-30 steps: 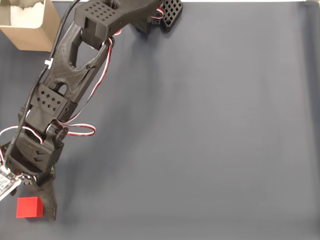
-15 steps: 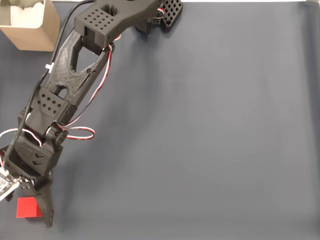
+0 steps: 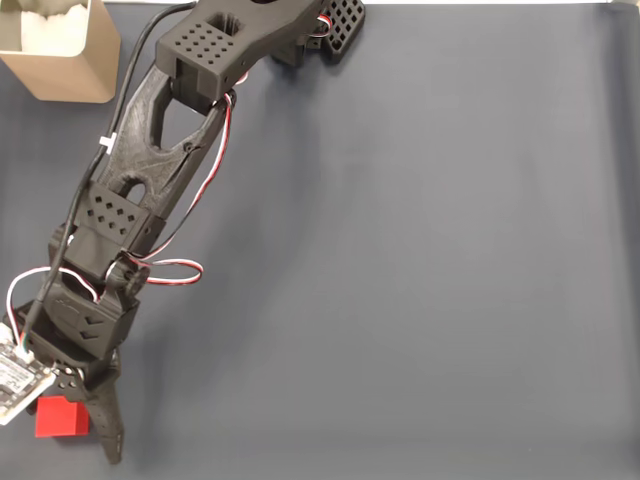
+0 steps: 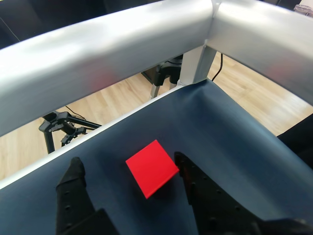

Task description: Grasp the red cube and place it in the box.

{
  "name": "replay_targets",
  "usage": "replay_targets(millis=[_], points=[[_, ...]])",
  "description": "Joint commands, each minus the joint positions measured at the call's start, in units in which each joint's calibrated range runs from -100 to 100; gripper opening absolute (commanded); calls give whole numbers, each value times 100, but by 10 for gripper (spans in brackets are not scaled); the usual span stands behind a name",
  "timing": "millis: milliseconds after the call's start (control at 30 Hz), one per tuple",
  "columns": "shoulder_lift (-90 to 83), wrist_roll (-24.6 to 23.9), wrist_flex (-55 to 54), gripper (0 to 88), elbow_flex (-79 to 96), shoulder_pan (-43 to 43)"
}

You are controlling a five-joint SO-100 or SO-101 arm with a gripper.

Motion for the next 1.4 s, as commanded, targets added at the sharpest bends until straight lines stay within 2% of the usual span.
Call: replay_targets(millis=[0, 733, 1367], points=[[-390, -93, -32, 421, 49, -116], [-823, -147, -57, 414, 569, -151], [-1161, -225, -139, 269, 788, -222]])
